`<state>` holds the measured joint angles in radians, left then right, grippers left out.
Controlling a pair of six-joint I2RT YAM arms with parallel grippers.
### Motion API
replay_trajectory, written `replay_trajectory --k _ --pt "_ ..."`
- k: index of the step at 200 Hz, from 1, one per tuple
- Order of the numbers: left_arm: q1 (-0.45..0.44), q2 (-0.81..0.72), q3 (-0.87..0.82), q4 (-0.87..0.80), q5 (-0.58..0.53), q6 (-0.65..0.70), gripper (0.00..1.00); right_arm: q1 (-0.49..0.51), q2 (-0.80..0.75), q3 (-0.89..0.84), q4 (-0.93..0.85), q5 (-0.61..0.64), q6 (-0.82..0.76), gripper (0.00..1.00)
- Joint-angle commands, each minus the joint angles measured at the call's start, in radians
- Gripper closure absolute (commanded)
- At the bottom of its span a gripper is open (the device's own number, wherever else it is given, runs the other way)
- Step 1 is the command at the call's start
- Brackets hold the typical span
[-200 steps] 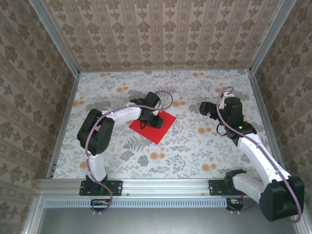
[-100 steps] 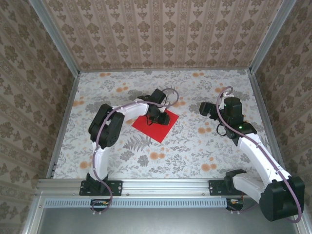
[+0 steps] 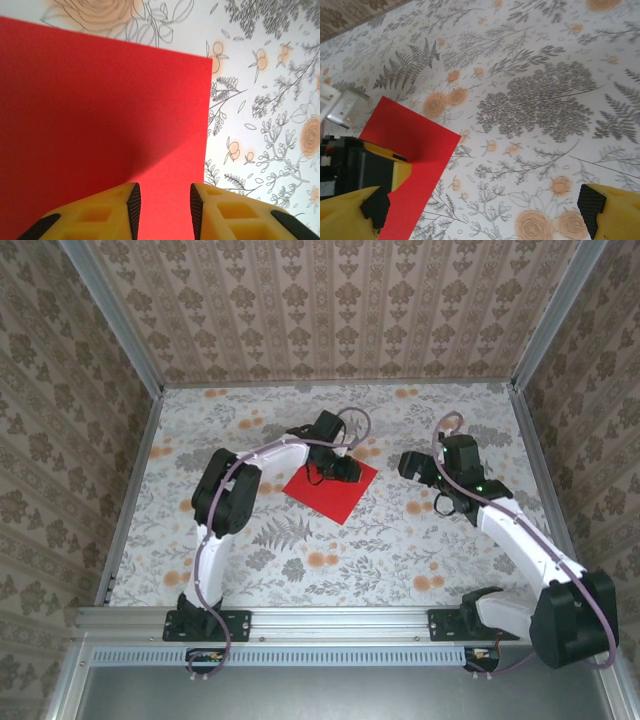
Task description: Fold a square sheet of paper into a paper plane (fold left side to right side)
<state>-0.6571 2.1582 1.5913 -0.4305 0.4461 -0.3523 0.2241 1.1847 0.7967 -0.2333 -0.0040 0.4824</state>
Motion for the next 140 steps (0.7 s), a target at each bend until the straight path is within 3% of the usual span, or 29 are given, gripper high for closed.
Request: replay_trajectory --k 1,62,140 --pt "0.085 -0.163 -0.085 0.048 0.038 -0.048 0.64 0.055 0.110 0.088 -0.051 0.027 0.056 0.00" --pt "0.247 -0.290 -0.340 0.038 0.034 -0.053 0.63 0.200 0.454 0.298 -0.093 0.077 0.106 0.00" --pt "0.251 -0.234 -0.376 -0.002 0.023 -0.045 0.64 0.241 0.784 0.540 -0.160 0.118 0.089 0.00"
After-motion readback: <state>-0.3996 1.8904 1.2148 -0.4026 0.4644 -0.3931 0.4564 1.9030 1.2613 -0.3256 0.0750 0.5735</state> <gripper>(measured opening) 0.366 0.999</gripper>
